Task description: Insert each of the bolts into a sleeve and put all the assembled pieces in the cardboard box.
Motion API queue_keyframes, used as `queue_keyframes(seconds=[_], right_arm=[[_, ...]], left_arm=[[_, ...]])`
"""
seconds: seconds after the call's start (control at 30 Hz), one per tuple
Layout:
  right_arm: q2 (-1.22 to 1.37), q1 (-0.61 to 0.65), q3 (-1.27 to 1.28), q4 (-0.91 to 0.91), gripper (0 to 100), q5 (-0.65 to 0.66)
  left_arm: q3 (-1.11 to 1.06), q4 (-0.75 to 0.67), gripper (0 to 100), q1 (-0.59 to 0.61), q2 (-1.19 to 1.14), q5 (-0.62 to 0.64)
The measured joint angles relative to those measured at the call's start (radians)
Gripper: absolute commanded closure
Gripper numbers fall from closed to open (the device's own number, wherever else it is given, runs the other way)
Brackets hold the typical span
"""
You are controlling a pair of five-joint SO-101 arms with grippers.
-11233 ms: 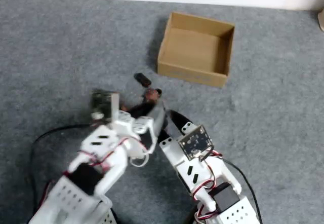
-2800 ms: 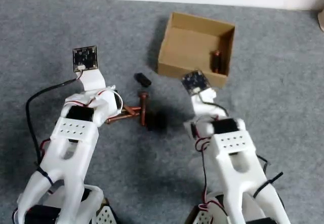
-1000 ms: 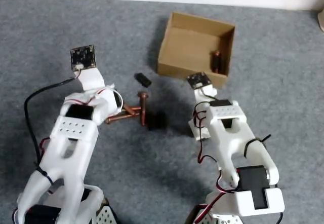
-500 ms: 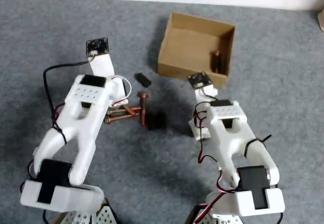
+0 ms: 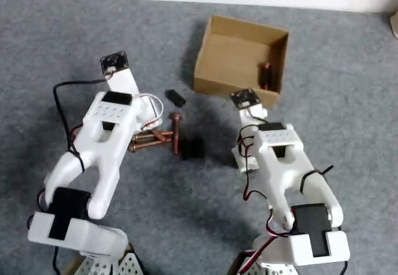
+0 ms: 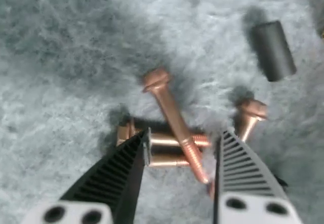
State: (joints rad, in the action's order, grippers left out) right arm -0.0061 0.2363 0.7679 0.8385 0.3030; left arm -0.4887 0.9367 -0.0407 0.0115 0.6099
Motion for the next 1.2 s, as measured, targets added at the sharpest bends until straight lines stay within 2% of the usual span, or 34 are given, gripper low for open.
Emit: queue_keyframes(seconds=[0.4,0.47,0.57,0.63,0.93,1.2], right_arm=[[0.0,0.0,0.0,0.0,99.3,0.0],[0.0,0.0,0.0,0.0,99.3,0.0],[0.0,0.0,0.0,0.0,99.3,0.0],[0.0,0.0,0.0,0.0,99.3,0.0],[0.0,-0.003,0.0,0.0,99.3,0.0],[-0.11,-0.003,0.075,-0.06,99.3,0.0]], left_arm=[[0.107,-0.058,81,0.017,-0.198,0.029],[0.132,-0.058,85,0.026,-0.23,0.029],[0.149,-0.058,100,0.031,-0.259,0.029],[0.153,-0.058,98,0.031,-0.262,0.029],[0.16,-0.048,100,0.032,-0.25,0.029],[0.084,0.006,100,0.032,-0.002,-0.063]])
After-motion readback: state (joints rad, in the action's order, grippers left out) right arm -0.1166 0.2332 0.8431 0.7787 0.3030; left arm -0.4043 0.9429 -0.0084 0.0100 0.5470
